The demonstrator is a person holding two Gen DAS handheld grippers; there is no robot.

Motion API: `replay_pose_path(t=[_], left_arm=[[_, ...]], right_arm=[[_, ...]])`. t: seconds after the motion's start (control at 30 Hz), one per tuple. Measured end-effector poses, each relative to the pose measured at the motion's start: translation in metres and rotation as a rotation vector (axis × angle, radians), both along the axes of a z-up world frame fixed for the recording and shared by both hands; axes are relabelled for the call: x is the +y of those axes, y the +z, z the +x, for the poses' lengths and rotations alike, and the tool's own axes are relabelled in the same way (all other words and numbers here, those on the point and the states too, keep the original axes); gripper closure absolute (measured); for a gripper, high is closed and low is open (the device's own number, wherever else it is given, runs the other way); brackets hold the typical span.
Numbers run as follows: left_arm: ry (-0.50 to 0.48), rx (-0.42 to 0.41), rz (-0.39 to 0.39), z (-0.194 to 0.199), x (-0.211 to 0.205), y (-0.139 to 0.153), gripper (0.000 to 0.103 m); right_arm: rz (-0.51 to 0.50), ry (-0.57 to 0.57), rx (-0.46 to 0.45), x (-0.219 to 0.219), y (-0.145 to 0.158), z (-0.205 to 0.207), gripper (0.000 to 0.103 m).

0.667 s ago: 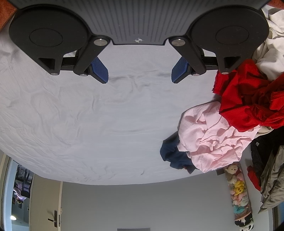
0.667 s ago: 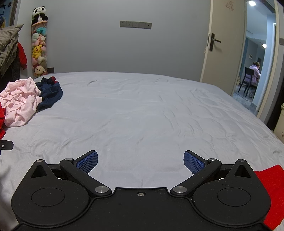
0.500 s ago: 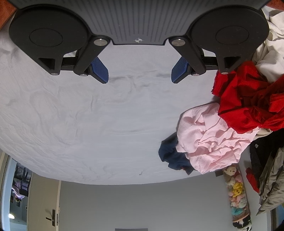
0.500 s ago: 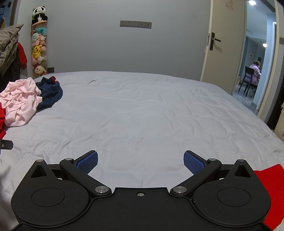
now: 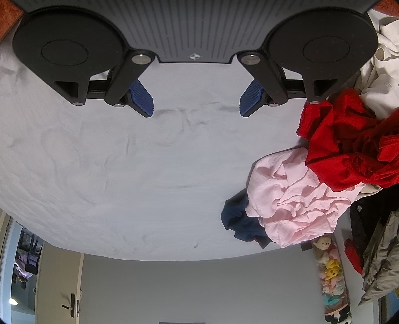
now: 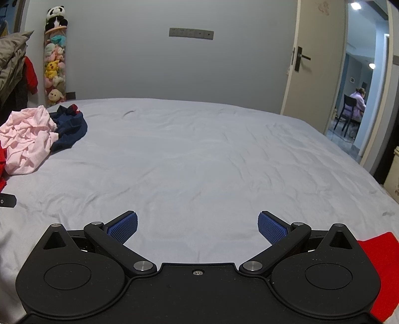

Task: Fold clothes

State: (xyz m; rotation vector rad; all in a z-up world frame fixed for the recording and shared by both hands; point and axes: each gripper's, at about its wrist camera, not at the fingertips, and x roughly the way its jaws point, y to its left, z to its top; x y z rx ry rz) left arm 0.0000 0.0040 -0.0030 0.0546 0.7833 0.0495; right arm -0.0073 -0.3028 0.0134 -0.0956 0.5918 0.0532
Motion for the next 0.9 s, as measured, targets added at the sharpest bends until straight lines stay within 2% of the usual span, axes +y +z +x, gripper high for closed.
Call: replay_pose_path(t=[0.3, 0.33, 0.9], left_arm=[[-0.001, 0.004, 0.006, 0.002, -0.001, 0.0, 0.027], [-0.001, 0.004, 0.006, 0.002, -0.002, 0.0, 0.027], [0.001, 0.003, 0.004, -0.001, 0.003, 0.001, 0.027]], right_arm=[[0.003, 0.001, 0.005, -0.008, 0.005, -0.002, 0.001], [0.003, -0.004, -0.001, 0.004, -0.003, 0.0, 0.001], [-0.007, -0.004, -0.001, 0.011, -0.003, 0.0, 0.001]])
